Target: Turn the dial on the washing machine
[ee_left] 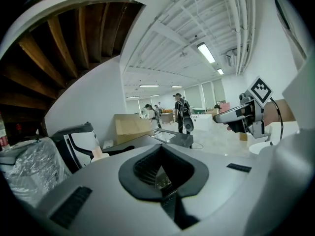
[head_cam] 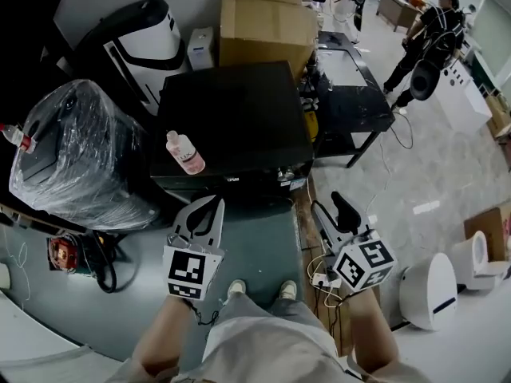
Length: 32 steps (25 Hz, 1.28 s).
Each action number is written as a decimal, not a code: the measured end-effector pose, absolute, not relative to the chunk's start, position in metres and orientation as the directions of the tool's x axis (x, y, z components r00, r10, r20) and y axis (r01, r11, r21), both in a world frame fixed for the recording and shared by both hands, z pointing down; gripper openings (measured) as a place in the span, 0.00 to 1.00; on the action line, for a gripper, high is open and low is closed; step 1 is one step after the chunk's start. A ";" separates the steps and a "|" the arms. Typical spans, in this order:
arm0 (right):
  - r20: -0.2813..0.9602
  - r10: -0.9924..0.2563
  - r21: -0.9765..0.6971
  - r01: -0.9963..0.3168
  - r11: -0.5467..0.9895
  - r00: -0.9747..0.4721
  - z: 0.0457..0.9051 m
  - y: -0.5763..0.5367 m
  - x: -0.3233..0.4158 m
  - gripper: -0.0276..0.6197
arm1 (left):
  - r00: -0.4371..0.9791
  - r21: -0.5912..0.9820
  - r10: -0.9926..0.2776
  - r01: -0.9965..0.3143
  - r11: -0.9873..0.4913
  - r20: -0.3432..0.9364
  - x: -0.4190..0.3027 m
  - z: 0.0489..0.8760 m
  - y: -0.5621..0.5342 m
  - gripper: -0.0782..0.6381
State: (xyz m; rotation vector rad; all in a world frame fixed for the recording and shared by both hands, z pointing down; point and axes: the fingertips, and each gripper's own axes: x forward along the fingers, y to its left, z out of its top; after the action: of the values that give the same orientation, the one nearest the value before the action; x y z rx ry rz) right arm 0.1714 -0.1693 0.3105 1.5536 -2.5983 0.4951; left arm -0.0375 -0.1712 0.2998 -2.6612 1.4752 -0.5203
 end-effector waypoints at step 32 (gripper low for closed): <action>0.294 -0.830 -0.158 -0.881 0.447 -0.474 0.510 -0.308 0.135 0.47 | 0.357 -0.233 -0.918 -0.891 -0.391 0.173 -0.075 0.434 -0.238 0.14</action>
State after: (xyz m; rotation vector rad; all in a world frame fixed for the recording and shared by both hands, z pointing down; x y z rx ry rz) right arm 0.1352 -0.3078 0.5098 1.5056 -2.5198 0.4334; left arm -0.0747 -0.2380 0.4341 -2.5051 1.6749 -0.4211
